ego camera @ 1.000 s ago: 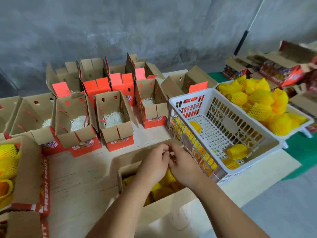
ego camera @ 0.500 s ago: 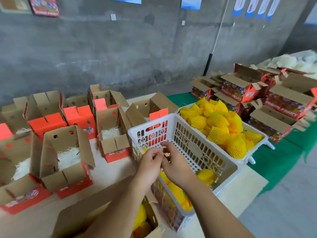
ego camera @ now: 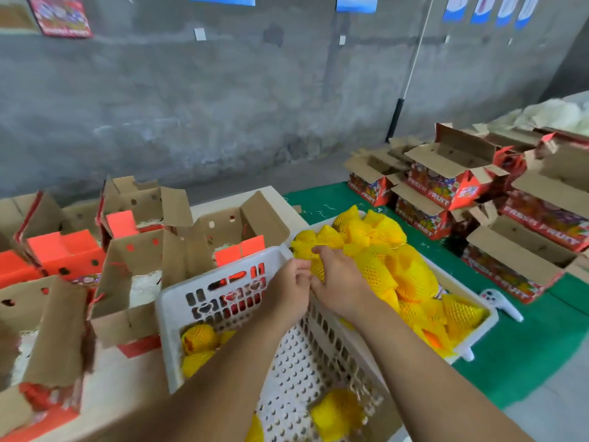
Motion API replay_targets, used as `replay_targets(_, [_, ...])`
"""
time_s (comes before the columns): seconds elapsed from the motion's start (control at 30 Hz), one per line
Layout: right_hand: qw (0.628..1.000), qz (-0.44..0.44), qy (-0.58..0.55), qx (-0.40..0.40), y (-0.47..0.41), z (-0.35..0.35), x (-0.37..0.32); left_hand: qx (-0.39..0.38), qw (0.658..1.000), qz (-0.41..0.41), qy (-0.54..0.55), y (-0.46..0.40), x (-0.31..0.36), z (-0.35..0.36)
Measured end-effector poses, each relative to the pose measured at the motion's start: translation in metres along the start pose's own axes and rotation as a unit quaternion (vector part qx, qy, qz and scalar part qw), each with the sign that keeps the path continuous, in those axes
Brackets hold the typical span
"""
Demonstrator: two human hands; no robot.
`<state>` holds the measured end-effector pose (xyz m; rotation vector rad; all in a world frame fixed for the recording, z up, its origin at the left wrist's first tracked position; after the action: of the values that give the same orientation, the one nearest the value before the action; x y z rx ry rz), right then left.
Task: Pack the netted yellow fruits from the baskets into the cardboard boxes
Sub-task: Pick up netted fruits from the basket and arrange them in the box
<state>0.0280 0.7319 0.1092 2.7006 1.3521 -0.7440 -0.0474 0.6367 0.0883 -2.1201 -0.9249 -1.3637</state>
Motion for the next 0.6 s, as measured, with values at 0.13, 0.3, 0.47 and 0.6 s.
replay_targets(0.13, [0.974,0.141,0.178,-0.024,-0.011,-0.003,0.080,-0.062,0.985,0.052,-0.151,-0.016,0.007,0.051])
replay_targets(0.3, [0.980,0.114,0.161,-0.023,-0.014,0.000,0.102,-0.085,0.983,0.034,-0.157,-0.022,0.006,0.094])
replay_targets(0.47, [0.991,0.051,-0.089,0.084,-0.007,-0.025,0.097,-0.032,0.990,-0.104,0.092,-0.027,0.004,0.109])
replay_targets(0.6, [0.964,0.026,-0.256,0.063,0.006,-0.031,0.085,-0.016,0.963,-0.160,0.218,-0.025,-0.006,0.108])
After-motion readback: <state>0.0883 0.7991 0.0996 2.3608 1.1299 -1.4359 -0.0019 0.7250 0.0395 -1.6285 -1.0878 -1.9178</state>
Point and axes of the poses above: each hand's wrist, its own y-axis away from the middle knuckle, its own z-axis out of the palm, x = y × z, the point moved 6 cm from there along -y, towards the middle knuckle, and after that the axes turned 5 degrees about x, right-handed, at the moved point
